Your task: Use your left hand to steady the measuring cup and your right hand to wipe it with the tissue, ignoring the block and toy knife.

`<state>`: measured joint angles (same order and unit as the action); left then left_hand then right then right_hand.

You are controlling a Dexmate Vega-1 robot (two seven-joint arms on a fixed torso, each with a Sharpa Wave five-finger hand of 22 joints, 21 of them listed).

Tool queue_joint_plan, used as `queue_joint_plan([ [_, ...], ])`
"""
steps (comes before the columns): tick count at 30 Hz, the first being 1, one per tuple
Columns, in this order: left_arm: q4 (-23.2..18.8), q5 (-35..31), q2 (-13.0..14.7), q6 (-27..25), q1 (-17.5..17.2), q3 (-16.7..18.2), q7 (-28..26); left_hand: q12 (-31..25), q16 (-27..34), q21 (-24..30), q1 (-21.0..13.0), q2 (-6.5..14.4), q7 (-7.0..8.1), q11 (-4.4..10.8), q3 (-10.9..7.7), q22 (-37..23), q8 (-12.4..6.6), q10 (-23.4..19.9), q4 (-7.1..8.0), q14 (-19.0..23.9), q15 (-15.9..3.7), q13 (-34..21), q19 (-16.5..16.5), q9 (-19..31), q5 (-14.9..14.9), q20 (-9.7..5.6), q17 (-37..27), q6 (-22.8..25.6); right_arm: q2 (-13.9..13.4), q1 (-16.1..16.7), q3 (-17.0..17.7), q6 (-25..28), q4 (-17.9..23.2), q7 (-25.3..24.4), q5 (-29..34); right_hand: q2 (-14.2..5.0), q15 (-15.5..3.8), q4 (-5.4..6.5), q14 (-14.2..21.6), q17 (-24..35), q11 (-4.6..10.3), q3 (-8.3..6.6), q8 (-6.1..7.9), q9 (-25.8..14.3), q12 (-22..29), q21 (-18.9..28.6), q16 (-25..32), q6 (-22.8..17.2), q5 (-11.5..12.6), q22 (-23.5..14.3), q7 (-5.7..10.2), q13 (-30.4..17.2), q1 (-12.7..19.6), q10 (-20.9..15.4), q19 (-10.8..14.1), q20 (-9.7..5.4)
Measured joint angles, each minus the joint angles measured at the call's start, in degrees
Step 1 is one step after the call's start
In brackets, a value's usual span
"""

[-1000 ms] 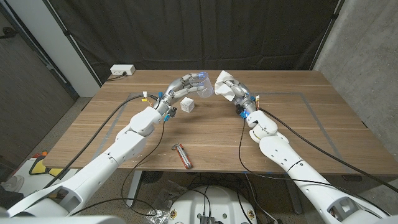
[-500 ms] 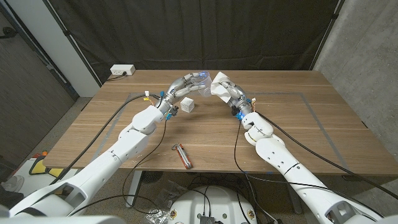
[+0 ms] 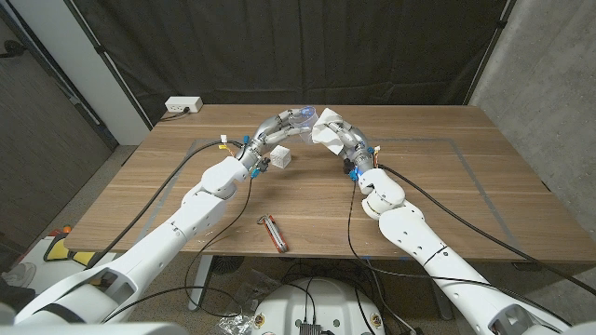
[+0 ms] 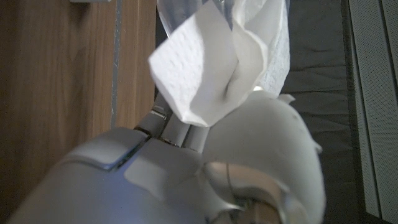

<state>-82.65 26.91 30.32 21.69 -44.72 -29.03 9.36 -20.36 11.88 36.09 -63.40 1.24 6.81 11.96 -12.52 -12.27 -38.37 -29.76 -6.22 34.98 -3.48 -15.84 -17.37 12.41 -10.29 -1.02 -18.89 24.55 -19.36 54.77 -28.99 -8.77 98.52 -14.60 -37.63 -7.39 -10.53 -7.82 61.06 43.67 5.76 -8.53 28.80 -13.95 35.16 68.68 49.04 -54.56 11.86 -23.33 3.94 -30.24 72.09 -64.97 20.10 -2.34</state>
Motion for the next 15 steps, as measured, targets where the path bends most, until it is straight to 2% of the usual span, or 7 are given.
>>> queue_joint_plan([
  [1, 0.17, 0.0, -0.04, -0.03, 0.03, -0.08, 0.02, 0.0, 0.01, 0.0, 1.55, 1.12, -0.01, 0.0, 0.0, 0.0, 0.0, 0.0, 0.0, 0.0, 0.0, 0.0, 0.0, 0.0, 0.02, 0.0, 0.03, -0.02, -0.15, 0.02, -0.17, -0.3, 0.25, -0.53, 1.1, 0.0, -0.1, 0.0, 0.11, 0.0, 0.01, 0.0, 0.0, -0.01, -0.22, 0.06, -0.11, 0.0, 0.0, 0.12, 0.0, 0.0, 0.0, -0.01, 0.0, 0.0],
  [2, 0.34, 0.07, -0.1, -0.15, 0.12, -0.17, 0.1, 0.0, 0.01, 0.0, 1.71, 1.28, -0.02, 0.0, 0.0, 0.0, 0.0, 0.0, 0.0, 0.0, 0.0, 0.0, 0.0, 0.0, 0.1, 0.0, 0.14, -0.02, -0.35, 0.02, -0.44, -0.59, 0.57, -1.08, 2.29, 0.0, -0.11, 0.0, 0.12, 0.0, 0.01, 0.0, 0.0, -0.01, -0.22, 0.06, -0.11, -0.02, 0.0, 0.18, 0.01, 0.0, 0.0, -0.01, -0.01, 0.01],
  [7, 0.61, -0.04, -0.25, -0.43, 0.37, -0.34, 0.16, 0.0, 0.01, 0.0, 1.71, 1.28, -0.1, 0.0, 0.0, 0.0, 0.01, 0.0, 0.0, 0.0, 0.0, 0.0, 0.0, -0.01, -0.13, 0.0, 0.29, -0.1, -0.9, -0.01, -1.35, -1.22, 1.14, -2.61, 5.81, 0.01, -0.04, 0.0, 0.22, 0.0, -0.19, 0.0, -0.13, -0.02, -0.22, 0.5, -0.33, -0.43, 0.0, 0.76, 0.03, -0.01, 0.0, -0.21, -0.28, 0.28],
  [8, 0.82, -0.08, -0.28, -0.51, 0.54, -0.45, 0.16, 0.0, 0.01, 0.0, 1.71, 1.28, -0.1, 0.0, 0.0, 0.0, 0.01, 0.0, 0.0, 0.0, 0.0, 0.0, 0.0, -0.01, -0.13, 0.0, 0.29, -0.11, -1.07, -0.1, -1.61, -1.95, 1.27, -4.25, 9.92, 0.02, -0.04, 0.0, 0.22, 0.0, -0.19, 0.0, -0.17, -0.01, -0.26, 0.5, -0.33, -0.44, 0.0, 0.91, 0.03, -0.13, 0.02, -0.21, -0.31, 0.31],
  [10, 0.82, -0.12, -0.28, -0.57, 0.54, -0.45, 0.16, 0.0, 0.01, 0.0, 1.71, 1.28, -0.1, 0.0, 0.0, 0.0, 0.01, 0.0, 0.0, 0.0, 0.0, 0.0, 0.0, -0.02, -0.13, 0.0, 0.29, -0.11, -1.2, -0.22, -1.87, -2.0, 1.44, -4.38, 10.27, 0.08, -0.04, 0.0, 0.22, 0.0, -0.19, 0.0, -0.18, 0.06, -0.43, 0.5, -0.33, -0.44, 0.0, 1.12, 0.03, -0.09, 0.07, -0.21, -0.42, 0.42],
  [11, 0.92, -0.16, -0.28, -0.62, 0.64, -0.49, 0.16, 0.0, 0.01, 0.23, 1.71, 1.28, -0.1, 0.0, 0.0, 0.0, 0.01, 0.0, 0.0, 0.0, 0.0, 0.0, 0.0, -0.02, -0.13, 0.0, 0.29, -0.11, -1.32, -0.35, -2.08, -2.54, 1.54, -5.64, 13.97, 0.08, -0.04, 0.0, 0.22, -0.01, -0.19, 0.0, -0.19, 0.1, -0.43, 0.5, -0.33, -0.44, 0.0, 1.27, 0.03, -0.06, 0.07, -0.21, -0.43, 0.43],
  [15, 0.94, -0.24, -0.22, -0.69, 0.74, -0.53, 0.2, 0.0, 0.01, 0.45, 1.7, 1.28, -0.11, 0.0, 0.0, 0.0, 0.03, 0.0, 0.0, 0.0, 0.0, 0.0, 0.0, -0.03, -0.13, 0.0, 0.29, -0.11, -1.48, -0.67, -2.63, -2.9, 1.66, -7.21, 18.67, 0.08, -0.03, 0.0, 0.22, 0.14, -0.41, 0.0, -0.24, 0.18, -0.43, 0.94, -0.55, -0.44, 0.0, 1.63, 0.03, -0.14, 0.07, -0.43, -0.72, 0.28],
])
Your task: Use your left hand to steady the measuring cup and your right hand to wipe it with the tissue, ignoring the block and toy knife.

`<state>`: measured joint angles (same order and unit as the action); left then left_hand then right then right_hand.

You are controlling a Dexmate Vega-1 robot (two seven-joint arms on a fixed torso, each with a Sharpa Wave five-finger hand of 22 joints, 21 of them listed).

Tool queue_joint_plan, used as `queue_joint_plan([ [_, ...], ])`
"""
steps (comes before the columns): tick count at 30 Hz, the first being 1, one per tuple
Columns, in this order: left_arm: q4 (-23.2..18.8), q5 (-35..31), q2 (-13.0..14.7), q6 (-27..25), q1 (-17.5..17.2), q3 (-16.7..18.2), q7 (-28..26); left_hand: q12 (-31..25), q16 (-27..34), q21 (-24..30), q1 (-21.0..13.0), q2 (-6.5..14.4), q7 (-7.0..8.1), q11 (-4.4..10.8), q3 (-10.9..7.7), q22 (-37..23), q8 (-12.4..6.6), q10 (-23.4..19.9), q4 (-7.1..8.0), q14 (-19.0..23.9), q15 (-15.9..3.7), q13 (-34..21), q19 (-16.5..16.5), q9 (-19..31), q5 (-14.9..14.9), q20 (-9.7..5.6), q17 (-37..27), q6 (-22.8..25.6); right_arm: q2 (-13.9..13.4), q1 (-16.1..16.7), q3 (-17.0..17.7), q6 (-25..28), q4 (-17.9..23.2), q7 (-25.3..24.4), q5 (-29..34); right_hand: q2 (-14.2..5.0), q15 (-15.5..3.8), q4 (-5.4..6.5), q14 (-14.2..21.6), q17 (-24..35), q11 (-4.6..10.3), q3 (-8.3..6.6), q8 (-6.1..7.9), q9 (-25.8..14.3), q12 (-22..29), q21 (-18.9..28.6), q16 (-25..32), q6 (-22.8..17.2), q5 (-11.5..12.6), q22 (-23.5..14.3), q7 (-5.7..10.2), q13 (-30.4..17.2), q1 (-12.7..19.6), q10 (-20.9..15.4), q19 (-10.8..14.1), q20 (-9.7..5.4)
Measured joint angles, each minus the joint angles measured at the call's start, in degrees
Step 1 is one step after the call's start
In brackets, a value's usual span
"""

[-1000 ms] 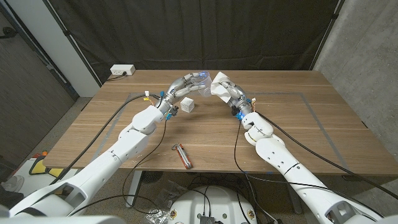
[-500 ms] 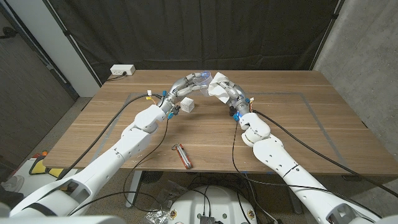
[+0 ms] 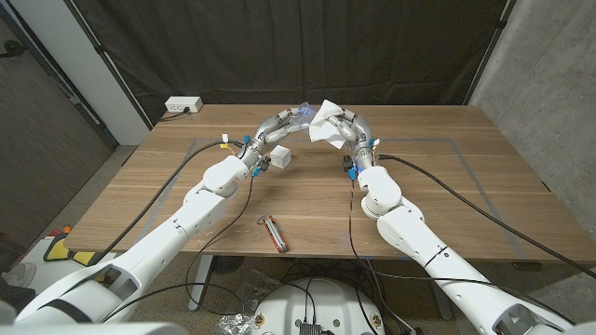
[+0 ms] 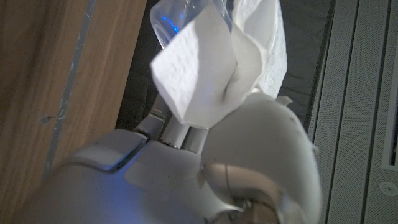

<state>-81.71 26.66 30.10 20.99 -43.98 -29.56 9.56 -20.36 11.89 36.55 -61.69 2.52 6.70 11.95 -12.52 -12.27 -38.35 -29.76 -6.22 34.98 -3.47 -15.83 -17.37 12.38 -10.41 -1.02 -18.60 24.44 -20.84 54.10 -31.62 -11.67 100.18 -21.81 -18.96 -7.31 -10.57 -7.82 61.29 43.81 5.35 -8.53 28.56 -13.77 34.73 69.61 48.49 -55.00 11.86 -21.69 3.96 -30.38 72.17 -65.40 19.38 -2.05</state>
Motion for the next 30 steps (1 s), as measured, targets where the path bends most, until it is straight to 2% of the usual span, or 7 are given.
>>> queue_joint_plan([
  [6, -0.14, -0.02, 0.28, -0.33, 0.07, -0.05, 0.29, 0.0, 0.0, 0.0, -0.01, -0.01, -0.06, -0.08, 0.0, 0.0, 0.02, 0.08, 0.0, 0.0, 0.0, -0.25, 0.63, 0.0, 0.01, -0.01, 0.0, -0.06, -0.18, -0.62, -0.92, 0.02, 0.01, -2.14, 5.87, 0.0, -0.2, 0.0, 0.22, 0.03, -0.08, 0.0, -0.04, 0.13, -0.23, 0.46, 0.0, -0.5, 0.0, 0.63, 0.09, -0.02, 0.0, -0.08, 0.01, -0.01],
  [14, -0.41, -0.03, 0.61, -0.68, 0.14, -0.09, 0.66, 0.0, 0.0, 0.0, -0.02, -0.01, -0.1, -0.09, 0.0, 0.0, 0.19, 0.08, 0.0, 0.0, 0.0, -0.28, 0.63, -0.02, -0.19, 0.0, -0.08, -0.11, -0.49, -1.41, -2.38, 2.51, 0.2, -5.97, 16.42, 0.15, -0.37, 0.0, 0.58, 0.12, 0.03, 0.0, 0.07, 0.13, -0.24, 0.78, -0.39, -0.59, 0.0, 1.68, 0.01, -0.05, 0.15, -0.41, 0.01, -0.01],
  [21, -0.62, -0.03, 0.83, -0.73, 0.15, -0.09, 0.91, 0.0, 0.0, 0.33, -0.02, -0.02, -0.07, -0.1, 0.0, 0.0, -0.24, 0.08, 0.0, 0.21, 0.21, -0.28, 0.62, -0.01, -0.19, 0.0, -0.16, -0.07, -0.49, -2.2, -3.51, 3.7, -0.12, -7.3, 20.41, 0.46, -0.35, 0.16, 0.78, 0.12, -0.16, 0.16, 0.06, 0.35, -0.67, 1.17, -0.79, -1.01, 0.0, 2.56, 0.2, 0.04, 0.45, -0.75, 0.02, -0.01],
  [22, -0.7, -0.03, 0.94, -0.73, 0.15, -0.04, 0.9, -0.02, 0.0, 0.33, -0.02, -0.02, -0.06, -0.1, -0.01, 0.0, -0.24, 0.08, -0.01, 0.21, 0.21, -0.28, 0.62, -0.01, -0.19, 0.0, -0.16, -0.07, -0.49, -2.28, -3.6, 4.46, -0.17, -8.01, 22.88, 0.53, -0.35, 0.16, 0.78, 0.12, -0.2, 0.16, 0.06, 0.36, -0.67, 1.17, -0.83, -1.01, 0.0, 2.61, 0.2, 0.06, 0.52, -0.78, 0.02, -0.01],
  [30, -0.96, 0.11, 1.15, -0.75, -0.18, 0.15, 0.95, -0.23, 0.0, 0.54, -0.03, -0.02, -0.04, -0.2, -0.09, 0.0, -0.2, 0.18, 0.07, 0.21, 0.21, -0.27, 0.62, -0.01, -0.24, 0.0, -0.16, -0.06, -0.77, -3.35, -5.15, 7.02, -0.56, -9.79, 28.73, 0.75, -0.67, -0.15, 1.1, 0.39, -0.2, 0.48, -0.08, 0.36, -1.08, 1.45, -0.88, -1.42, 0.0, 3.49, 0.42, -0.1, 0.75, -0.78, 0.02, -0.02],
])
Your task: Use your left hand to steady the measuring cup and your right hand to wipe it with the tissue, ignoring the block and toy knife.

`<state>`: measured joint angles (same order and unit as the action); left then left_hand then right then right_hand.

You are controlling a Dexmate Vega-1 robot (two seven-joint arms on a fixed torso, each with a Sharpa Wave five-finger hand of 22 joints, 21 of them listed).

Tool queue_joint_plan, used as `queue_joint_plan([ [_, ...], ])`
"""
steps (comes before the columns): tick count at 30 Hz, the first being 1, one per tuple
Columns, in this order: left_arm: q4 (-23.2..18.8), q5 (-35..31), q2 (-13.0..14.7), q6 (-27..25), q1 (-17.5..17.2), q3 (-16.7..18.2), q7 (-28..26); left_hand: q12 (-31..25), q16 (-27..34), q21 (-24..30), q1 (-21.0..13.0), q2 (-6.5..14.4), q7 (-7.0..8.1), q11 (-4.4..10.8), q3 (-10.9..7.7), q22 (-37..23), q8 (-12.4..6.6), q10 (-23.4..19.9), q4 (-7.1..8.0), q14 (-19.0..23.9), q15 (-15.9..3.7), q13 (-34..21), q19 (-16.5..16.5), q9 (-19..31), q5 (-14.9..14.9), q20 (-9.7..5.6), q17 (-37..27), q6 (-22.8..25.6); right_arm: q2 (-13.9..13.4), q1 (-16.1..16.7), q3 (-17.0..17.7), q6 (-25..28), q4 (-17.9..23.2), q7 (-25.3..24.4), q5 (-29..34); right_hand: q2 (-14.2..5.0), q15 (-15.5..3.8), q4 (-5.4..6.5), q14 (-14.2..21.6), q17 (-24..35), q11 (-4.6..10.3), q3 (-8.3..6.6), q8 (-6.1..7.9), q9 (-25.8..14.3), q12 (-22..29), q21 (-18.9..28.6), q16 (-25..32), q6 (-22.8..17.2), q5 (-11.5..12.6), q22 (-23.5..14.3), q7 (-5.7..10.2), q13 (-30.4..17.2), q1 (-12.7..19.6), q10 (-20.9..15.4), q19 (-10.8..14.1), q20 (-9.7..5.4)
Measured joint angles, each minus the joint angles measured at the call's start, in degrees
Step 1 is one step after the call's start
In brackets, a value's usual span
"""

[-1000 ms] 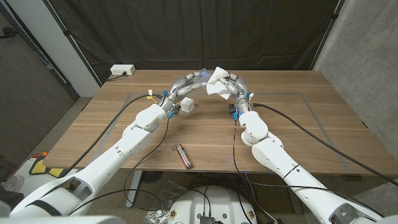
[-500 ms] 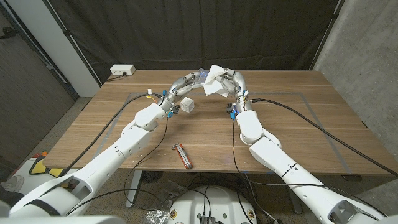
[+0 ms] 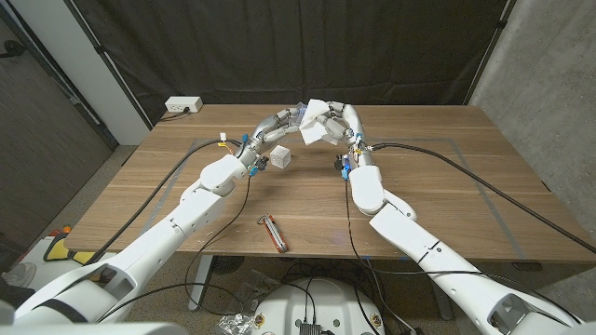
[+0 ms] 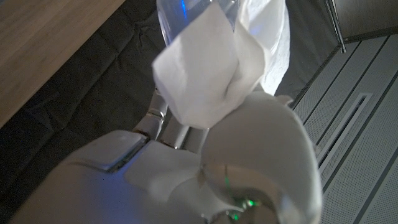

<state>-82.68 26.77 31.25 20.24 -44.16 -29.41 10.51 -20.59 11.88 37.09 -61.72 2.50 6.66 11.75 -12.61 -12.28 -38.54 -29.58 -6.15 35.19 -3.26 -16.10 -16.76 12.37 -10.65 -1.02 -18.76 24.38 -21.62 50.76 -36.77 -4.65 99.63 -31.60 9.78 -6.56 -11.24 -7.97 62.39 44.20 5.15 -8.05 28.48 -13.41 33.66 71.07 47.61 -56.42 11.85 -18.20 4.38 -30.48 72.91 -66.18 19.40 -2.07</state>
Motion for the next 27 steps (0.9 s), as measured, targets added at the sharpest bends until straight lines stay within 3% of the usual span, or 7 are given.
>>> queue_joint_plan([
  [10, -0.41, 0.13, 0.18, 0.72, -0.36, 0.28, 0.19, 0.08, 0.0, 0.22, -0.01, 0.0, -0.01, -0.25, -0.07, 0.3, 0.18, 0.04, 0.06, 0.0, 0.0, 0.04, 0.0, 0.0, -0.21, 0.0, 0.0, -0.01, -0.47, -0.98, -1.59, 4.7, -0.74, -2.06, 6.77, 0.38, -0.12, 0.0, 0.3, 0.27, -0.31, 0.0, -0.31, 0.33, -0.03, 0.54, -0.18, -0.41, 0.05, 1.28, 0.42, 0.0, -0.39, -0.31, -0.51, -0.52],
  [20, -0.41, 0.31, 0.18, 1.26, -0.36, 0.28, 0.41, 0.22, -0.26, 0.43, 0.0, 0.01, -0.02, -0.29, -0.07, 0.3, 0.17, -0.11, 0.06, -0.22, 0.21, -0.02, 0.0, 0.0, -0.21, 0.0, 0.06, -0.02, -1.35, -2.18, -3.3, 4.7, -2.05, -2.06, 6.77, 0.7, -0.11, 0.01, 0.29, 0.53, -0.31, 0.0, -0.68, 0.34, -0.44, 1.21, -0.62, -0.5, 0.04, 2.26, 0.53, -0.1, -0.55, -0.31, -0.51, -0.51],
  [21, -0.9, 0.28, 0.42, 1.26, -0.66, 0.57, 0.45, -0.01, -0.28, 0.43, 0.0, 0.01, -0.02, -0.29, -0.07, 0.3, 0.14, -0.12, 0.06, -0.21, 0.2, -0.06, -0.01, 0.0, -0.21, 0.0, -0.02, -0.02, -1.45, -2.29, -3.49, 10.45, -2.32, -3.05, 11.94, 0.91, -0.11, 0.01, 0.29, 0.53, -0.31, 0.0, -0.7, 0.48, -0.44, 1.21, -0.82, -0.48, 0.04, 2.45, 0.53, -0.15, -0.48, -0.31, -0.51, -0.51],
  [23, -0.9, 0.28, 0.42, 1.67, -0.66, 0.57, 0.81, -0.41, -0.28, 0.64, 0.01, 0.0, -0.13, -0.28, -0.06, 0.3, -0.85, -0.13, 0.06, -0.09, 0.08, -0.25, -0.01, 0.15, -0.21, 0.0, -0.57, 0.96, -1.66, -2.69, -3.74, 10.45, -2.86, -3.05, 11.94, 0.89, -0.23, 0.0, 0.42, 0.54, -0.31, -0.01, -0.64, 0.53, -0.41, 1.21, -1.02, -0.36, 0.21, 2.68, 0.42, -0.32, -0.45, -0.31, -0.51, -0.51],
  [27, -1.48, 0.34, 0.37, 2.84, -0.71, 0.57, 1.46, -0.44, -0.15, 0.65, 0.02, 0.0, -0.51, -0.11, -0.06, 0.29, -0.5, -0.33, 0.07, 0.51, -0.51, -0.11, -0.01, -0.14, -0.21, 0.0, -0.37, 1.09, -2.09, -2.9, -4.69, 13.28, -4.09, -2.64, 13.24, 1.08, -0.3, 0.0, 0.71, 0.53, -0.31, -0.01, -0.32, 0.52, -0.72, 1.45, -1.02, -0.83, 0.29, 3.14, -0.01, -0.17, -0.26, -0.31, -0.73, -0.29],
])
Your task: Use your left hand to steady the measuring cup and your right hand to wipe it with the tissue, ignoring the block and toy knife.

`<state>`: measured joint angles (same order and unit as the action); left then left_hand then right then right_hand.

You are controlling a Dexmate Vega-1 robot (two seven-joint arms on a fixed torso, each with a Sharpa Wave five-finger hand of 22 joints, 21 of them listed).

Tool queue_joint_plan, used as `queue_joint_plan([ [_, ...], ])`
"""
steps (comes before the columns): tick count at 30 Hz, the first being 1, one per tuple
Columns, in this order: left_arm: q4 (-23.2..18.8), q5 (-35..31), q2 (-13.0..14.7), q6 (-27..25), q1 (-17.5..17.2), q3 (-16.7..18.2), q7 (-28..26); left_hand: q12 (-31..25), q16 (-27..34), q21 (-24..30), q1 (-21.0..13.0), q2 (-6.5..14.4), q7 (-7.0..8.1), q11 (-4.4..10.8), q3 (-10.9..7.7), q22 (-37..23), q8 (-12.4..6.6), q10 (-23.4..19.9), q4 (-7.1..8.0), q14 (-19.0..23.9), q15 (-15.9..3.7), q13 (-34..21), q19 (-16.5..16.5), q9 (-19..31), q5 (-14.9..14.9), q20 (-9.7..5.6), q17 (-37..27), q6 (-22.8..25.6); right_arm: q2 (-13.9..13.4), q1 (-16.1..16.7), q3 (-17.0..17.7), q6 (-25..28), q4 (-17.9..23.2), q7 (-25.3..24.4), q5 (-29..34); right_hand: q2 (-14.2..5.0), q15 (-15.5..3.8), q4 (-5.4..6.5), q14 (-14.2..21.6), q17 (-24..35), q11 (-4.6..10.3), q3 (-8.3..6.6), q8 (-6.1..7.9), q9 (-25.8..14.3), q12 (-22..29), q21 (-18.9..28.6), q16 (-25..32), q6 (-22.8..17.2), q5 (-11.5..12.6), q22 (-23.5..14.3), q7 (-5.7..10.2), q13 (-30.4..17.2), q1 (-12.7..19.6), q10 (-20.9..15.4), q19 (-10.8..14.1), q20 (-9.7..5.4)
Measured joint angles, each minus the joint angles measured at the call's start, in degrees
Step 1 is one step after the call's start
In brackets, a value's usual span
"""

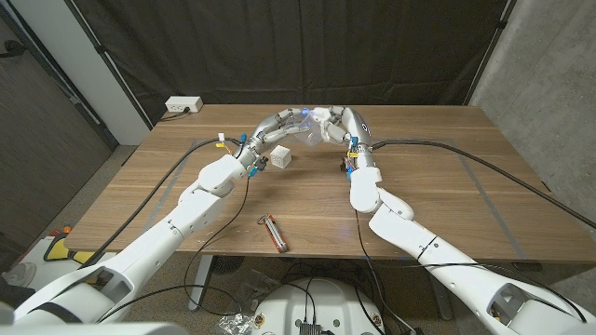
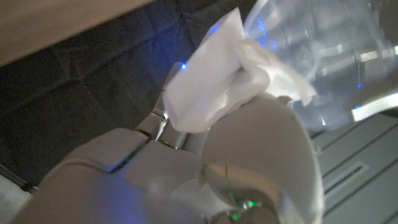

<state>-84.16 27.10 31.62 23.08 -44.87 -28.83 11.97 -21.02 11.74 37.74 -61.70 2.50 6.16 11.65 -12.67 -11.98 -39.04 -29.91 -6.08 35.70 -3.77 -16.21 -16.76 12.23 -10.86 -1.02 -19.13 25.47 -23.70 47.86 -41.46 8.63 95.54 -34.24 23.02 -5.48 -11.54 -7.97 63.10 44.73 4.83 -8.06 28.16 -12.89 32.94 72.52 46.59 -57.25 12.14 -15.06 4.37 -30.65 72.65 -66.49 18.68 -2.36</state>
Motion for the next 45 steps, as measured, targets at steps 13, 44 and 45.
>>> queue_joint_plan([
  [13, 0.52, 0.32, -0.14, 0.4, 0.07, 0.32, -0.14, 0.22, 0.0, 0.19, 0.02, 0.02, 0.09, 0.01, 0.0, 0.0, -0.11, 0.02, 0.0, -0.11, 0.1, 0.0, 0.32, 0.0, 0.0, -0.32, 0.0, -0.1, -0.41, -1.69, -2.03, 1.32, -2.24, 0.71, 1.79, 0.05, 0.09, 0.0, 0.09, 0.26, 0.0, 0.0, -0.01, -0.03, -0.38, 0.42, -0.47, -0.11, 0.0, 1.04, -0.11, -0.39, 0.04, 0.0, -0.01, 0.01],
  [44, 2.8, -0.21, -1.21, 0.06, 2.18, -0.36, 0.22, 0.23, 0.0, 0.85, 0.17, 0.17, -0.03, -0.09, 0.01, -0.01, -0.11, 0.58, -0.01, -0.43, 0.41, -0.16, 0.83, 0.0, 0.01, -0.21, -0.17, -0.61, -0.97, -2.11, 0.66, 1.49, -2.17, -1.9, -2.03, 0.05, 0.17, 0.24, 0.21, 0.8, 0.0, 0.24, -1.03, 0.23, -1.29, 1.74, -2.1, -0.27, -0.01, 3.36, -0.28, -1.1, 0.04, 0.0, -0.72, 0.1],
  [45, 2.94, -0.26, -1.29, -0.11, 2.29, -0.41, 0.22, 0.23, 0.0, 0.85, 0.17, 0.17, -0.03, -0.09, 0.01, -0.01, -0.11, 0.58, -0.01, -0.43, 0.41, -0.16, 0.83, 0.0, 0.01, -0.21, -0.17, -0.61, -1.14, -1.81, 1.24, 0.6, -1.99, -1.63, -2.92, 0.05, 0.09, 0.24, 0.3, 0.79, 0.0, 0.24, -1.03, 0.23, -1.31, 1.74, -2.1, -0.27, -0.01, 3.36, -0.28, -1.11, 0.04, 0.0, -0.72, 0.1],
])
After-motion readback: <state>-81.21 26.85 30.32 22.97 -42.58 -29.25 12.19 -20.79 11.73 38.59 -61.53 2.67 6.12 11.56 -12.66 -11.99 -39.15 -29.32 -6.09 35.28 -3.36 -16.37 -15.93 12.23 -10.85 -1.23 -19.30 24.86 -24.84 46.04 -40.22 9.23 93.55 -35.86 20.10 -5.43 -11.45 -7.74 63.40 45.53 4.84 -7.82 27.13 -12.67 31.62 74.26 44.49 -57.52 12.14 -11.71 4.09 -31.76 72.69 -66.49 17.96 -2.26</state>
